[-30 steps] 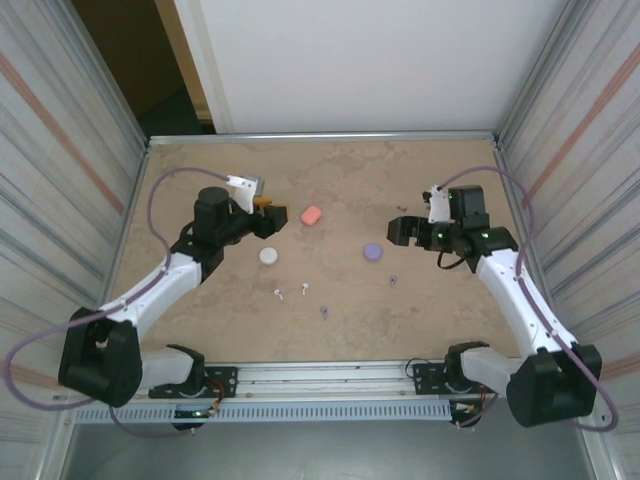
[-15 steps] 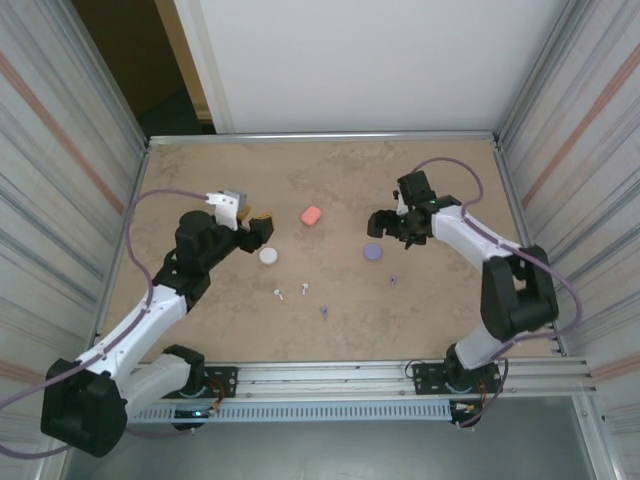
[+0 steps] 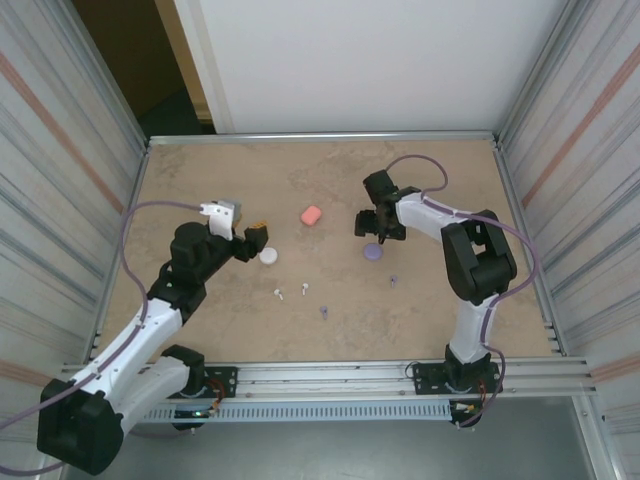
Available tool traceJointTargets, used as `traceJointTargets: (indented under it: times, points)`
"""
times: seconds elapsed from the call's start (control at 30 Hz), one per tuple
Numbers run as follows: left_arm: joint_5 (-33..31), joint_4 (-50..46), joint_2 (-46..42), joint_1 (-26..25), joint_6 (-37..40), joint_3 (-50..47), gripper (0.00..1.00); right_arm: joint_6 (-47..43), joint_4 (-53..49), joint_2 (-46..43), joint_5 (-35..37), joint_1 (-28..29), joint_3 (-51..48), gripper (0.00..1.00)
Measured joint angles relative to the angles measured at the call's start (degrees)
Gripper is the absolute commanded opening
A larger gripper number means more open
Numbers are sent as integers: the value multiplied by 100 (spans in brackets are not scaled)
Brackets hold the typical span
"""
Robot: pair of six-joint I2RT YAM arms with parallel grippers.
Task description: Insert the wireless bluetooth earbuds into the charging case
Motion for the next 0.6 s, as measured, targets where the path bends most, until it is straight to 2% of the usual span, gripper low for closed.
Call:
traceJointTargets:
  times: [0.13,0.6]
  points:
    - [0,-35,-92,0,24,-31,73,-2,-131,61,131,70,0,78]
    - [2,-44,-177,0,59,-50,73,-2,-262,144,227,157,-92,77]
